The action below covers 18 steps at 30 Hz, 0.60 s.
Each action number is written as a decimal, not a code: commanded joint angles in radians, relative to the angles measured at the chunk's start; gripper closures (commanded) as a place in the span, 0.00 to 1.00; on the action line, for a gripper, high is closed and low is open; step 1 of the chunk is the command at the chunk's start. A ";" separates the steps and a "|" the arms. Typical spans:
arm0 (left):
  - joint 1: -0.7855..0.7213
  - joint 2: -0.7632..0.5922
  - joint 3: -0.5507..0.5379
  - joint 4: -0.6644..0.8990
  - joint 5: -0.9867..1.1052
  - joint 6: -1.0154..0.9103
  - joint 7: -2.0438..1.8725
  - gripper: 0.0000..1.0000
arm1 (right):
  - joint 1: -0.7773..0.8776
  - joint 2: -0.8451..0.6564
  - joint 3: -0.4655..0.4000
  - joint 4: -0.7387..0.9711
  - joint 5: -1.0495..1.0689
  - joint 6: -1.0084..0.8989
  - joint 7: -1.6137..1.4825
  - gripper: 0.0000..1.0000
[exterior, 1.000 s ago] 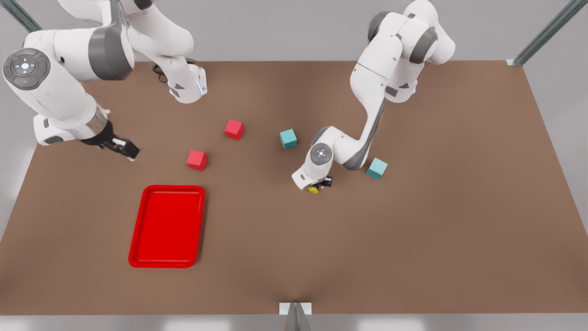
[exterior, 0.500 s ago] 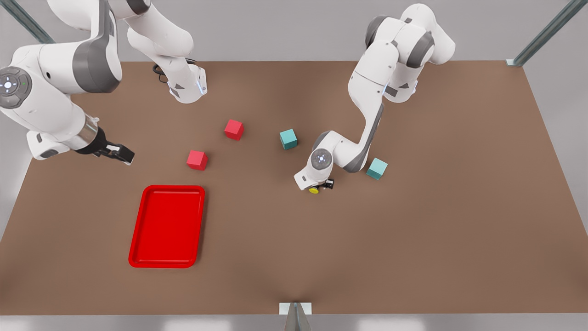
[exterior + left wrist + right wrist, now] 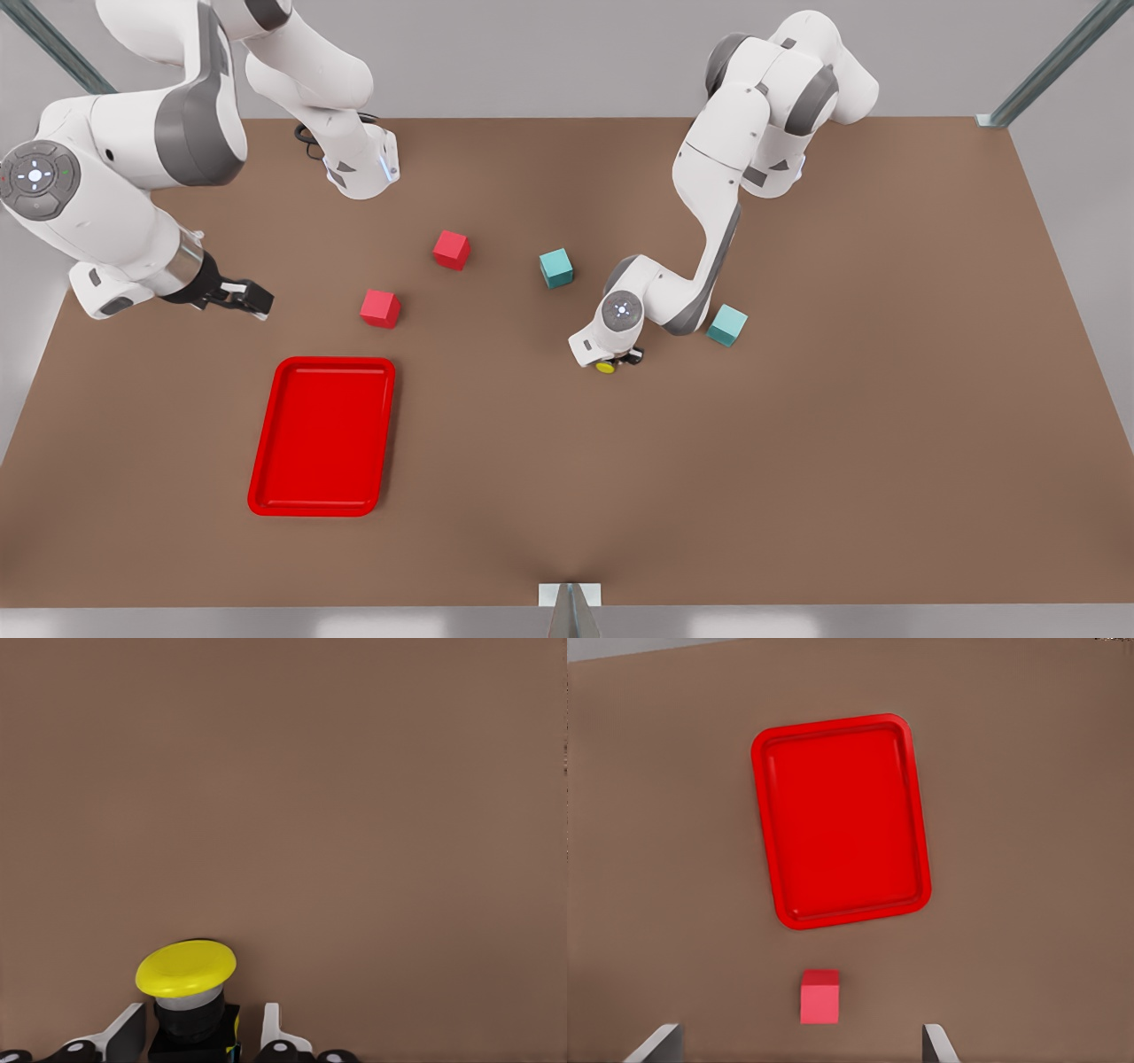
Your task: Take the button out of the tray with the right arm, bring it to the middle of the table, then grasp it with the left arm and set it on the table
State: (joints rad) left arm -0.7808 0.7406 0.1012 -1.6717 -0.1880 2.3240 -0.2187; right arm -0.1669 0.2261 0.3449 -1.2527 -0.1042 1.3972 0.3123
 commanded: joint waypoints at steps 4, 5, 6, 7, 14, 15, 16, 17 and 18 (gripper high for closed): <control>0.000 -0.001 0.000 0.004 0.001 0.000 0.032 0.41 | 0.021 0.018 0.002 0.001 -0.002 0.000 -0.047 0.00; 0.000 -0.001 0.000 0.001 -0.005 0.000 0.032 0.46 | 0.024 0.018 0.002 0.001 0.000 0.002 -0.045 0.00; 0.000 -0.001 0.000 0.004 -0.005 0.000 0.032 0.50 | 0.036 0.018 0.002 0.001 -0.002 0.000 -0.044 0.00; 0.000 -0.001 0.000 0.004 -0.005 0.000 0.032 0.52 | 0.040 0.021 0.002 -0.001 -0.002 0.002 -0.038 0.00; 0.000 0.000 0.000 0.020 -0.005 -0.003 0.030 0.56 | 0.095 0.058 0.000 0.001 -0.005 0.002 -0.047 0.00; 0.000 -0.001 0.000 0.024 -0.007 -0.005 0.030 0.56 | 0.093 0.058 -0.001 0.001 -0.005 0.000 -0.050 0.00; -0.002 -0.001 0.000 0.026 -0.007 -0.005 0.030 0.56 | 0.092 0.058 0.000 0.001 -0.005 0.000 -0.050 0.00; 0.000 -0.001 0.002 0.026 -0.005 -0.005 0.030 0.56 | 0.090 0.058 -0.001 0.001 -0.005 0.000 -0.052 0.00; -0.002 -0.001 0.002 0.043 -0.007 -0.014 0.029 0.56 | 0.090 0.058 -0.001 0.001 -0.005 0.000 -0.052 0.00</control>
State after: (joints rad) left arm -0.7817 0.7399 0.1026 -1.6369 -0.1859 2.3192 -0.2129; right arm -0.0762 0.2847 0.3437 -1.2522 -0.1090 1.3983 0.2832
